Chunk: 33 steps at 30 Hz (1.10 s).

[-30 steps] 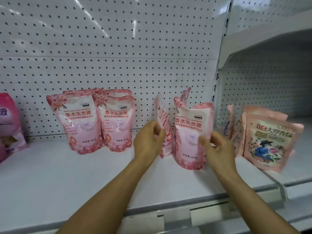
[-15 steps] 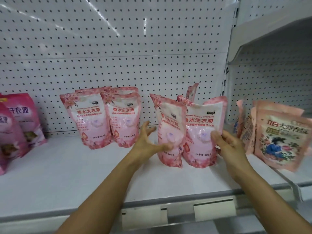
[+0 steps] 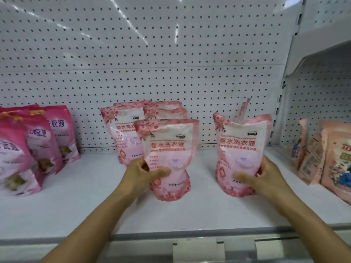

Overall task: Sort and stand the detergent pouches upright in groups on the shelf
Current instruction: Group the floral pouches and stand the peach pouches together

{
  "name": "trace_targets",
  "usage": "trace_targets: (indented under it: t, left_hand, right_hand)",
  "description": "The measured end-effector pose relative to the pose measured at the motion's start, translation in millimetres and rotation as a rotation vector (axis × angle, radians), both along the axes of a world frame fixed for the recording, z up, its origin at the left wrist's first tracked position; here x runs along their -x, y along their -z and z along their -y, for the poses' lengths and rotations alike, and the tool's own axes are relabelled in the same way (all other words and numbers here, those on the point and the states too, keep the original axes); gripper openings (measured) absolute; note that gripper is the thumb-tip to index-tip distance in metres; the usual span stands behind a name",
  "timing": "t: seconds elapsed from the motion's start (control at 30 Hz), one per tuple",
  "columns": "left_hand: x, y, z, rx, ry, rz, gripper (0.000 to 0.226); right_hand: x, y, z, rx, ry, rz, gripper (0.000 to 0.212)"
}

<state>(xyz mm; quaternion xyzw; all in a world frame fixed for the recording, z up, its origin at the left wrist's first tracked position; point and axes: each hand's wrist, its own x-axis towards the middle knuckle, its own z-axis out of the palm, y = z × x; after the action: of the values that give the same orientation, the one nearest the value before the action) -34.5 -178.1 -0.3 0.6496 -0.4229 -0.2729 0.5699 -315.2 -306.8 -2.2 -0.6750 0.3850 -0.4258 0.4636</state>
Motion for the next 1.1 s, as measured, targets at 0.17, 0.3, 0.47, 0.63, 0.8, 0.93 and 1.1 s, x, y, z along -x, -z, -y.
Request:
trace_targets:
  t: [0.17,0.3,0.47,0.63,0.8,0.93,1.1]
  left_hand:
    - [-58.4,-2.4,-21.9,0.049,-0.163,0.004,0.027]
    - [-83.1,-0.3,-22.6,0.102,-0.224,-0.005,0.035]
    - [-91.3,3.7,-12.5,0.18,-0.241,-0.053,0.034]
    - [-101.4,18.4,-8.9,0.227,-0.271,-0.1,0.037]
    - [-103.2,24.8,-7.0,0.231,-0.284,-0.031,0.036]
    - [-100.9,25.5,-5.9,0.224,-0.3,-0.037,0.037]
    - [-102.3,24.9,-6.7,0.217,-0.33,0.065,0.037]
  right_hand:
    - [-68.3,-3.5,-21.7,0.02,-0.183,0.012,0.055]
    - [-119.7,-4.8,-26.7,0.034,-0.294,0.014,0.057]
    - [-164.2,-1.6,-16.4,0.033,-0.267,0.015,0.057]
    - [-165.3,0.6,-19.0,0.034,-0.249,0.018,0.049]
    - [-123.5,-11.6,8.2,0.305,0.374,0.222,0.056]
    - [-93.5,-34.4,58.9,0.293,0.655,0.016,0.074]
    - [-69.1,-44.7,93.9,0.175,0.48,-0.164,0.035]
